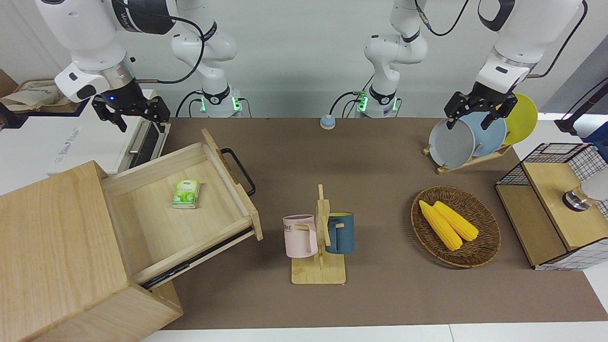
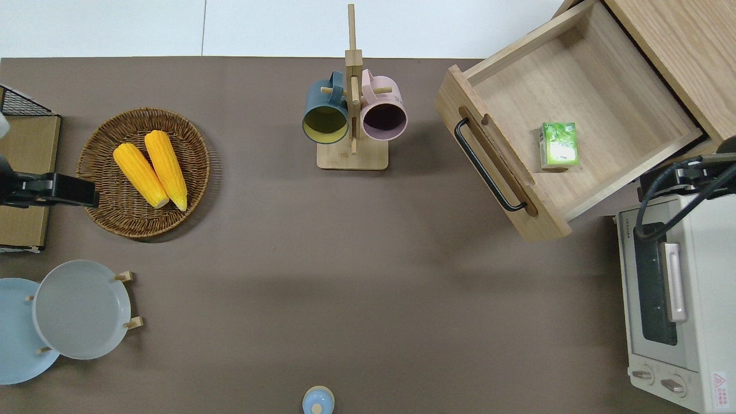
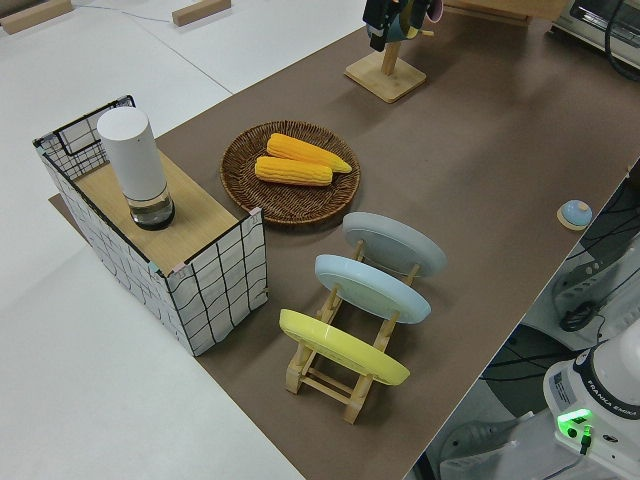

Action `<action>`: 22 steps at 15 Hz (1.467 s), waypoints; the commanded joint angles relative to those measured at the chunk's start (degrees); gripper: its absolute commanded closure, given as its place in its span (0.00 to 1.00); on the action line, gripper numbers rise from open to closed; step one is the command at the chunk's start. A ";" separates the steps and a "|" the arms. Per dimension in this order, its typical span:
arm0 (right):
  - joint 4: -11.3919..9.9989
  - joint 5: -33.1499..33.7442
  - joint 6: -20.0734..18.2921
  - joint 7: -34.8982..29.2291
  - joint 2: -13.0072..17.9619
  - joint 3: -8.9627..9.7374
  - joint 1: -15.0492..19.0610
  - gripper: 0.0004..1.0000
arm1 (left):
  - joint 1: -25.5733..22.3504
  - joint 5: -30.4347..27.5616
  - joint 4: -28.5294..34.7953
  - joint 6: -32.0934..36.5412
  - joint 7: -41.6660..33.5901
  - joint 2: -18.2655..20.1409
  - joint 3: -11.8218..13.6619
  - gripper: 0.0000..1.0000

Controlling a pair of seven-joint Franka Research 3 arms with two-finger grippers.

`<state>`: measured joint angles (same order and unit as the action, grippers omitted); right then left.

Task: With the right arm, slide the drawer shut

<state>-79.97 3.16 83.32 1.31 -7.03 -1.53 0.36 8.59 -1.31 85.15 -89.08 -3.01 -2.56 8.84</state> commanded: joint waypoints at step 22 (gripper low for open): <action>0.69 -2.46 -2.72 -0.43 0.87 0.04 0.17 1.00 | 0.99 0.87 -1.12 -0.04 -0.33 -0.69 0.92 0.00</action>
<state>-79.59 2.37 82.11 1.31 -6.59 -1.50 0.35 8.59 -1.31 85.15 -89.08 -3.01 -2.56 8.84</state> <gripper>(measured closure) 0.974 0.000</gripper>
